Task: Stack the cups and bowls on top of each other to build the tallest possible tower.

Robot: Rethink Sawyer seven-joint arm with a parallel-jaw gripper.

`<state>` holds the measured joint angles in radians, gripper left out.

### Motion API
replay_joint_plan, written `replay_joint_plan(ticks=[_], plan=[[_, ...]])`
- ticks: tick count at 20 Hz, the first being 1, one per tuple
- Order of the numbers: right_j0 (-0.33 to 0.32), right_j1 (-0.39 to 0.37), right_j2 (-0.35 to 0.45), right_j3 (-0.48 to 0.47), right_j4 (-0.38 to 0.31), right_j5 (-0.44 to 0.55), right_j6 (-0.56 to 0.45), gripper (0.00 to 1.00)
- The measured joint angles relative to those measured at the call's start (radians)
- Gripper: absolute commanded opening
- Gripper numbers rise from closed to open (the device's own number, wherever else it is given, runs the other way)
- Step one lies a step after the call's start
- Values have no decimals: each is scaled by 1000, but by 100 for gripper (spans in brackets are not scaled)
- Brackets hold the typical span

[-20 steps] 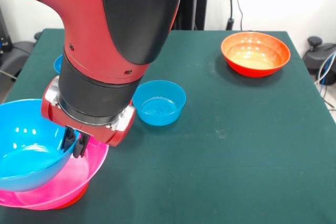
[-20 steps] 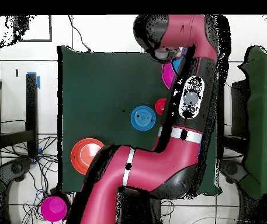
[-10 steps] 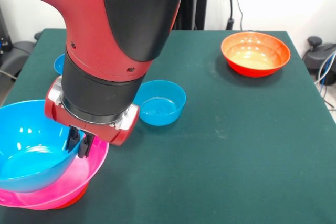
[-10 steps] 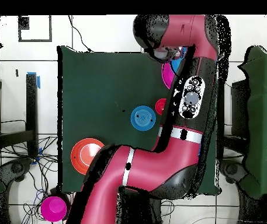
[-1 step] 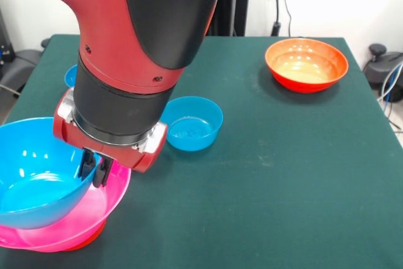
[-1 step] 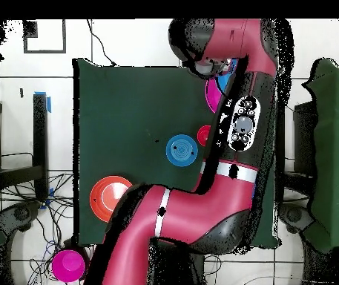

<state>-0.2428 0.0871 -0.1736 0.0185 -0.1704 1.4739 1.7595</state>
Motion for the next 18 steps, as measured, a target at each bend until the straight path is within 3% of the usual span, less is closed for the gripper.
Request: replay_joint_plan(ticks=[18], plan=[[7, 0, -52, 1, 57, 0, 0, 0]])
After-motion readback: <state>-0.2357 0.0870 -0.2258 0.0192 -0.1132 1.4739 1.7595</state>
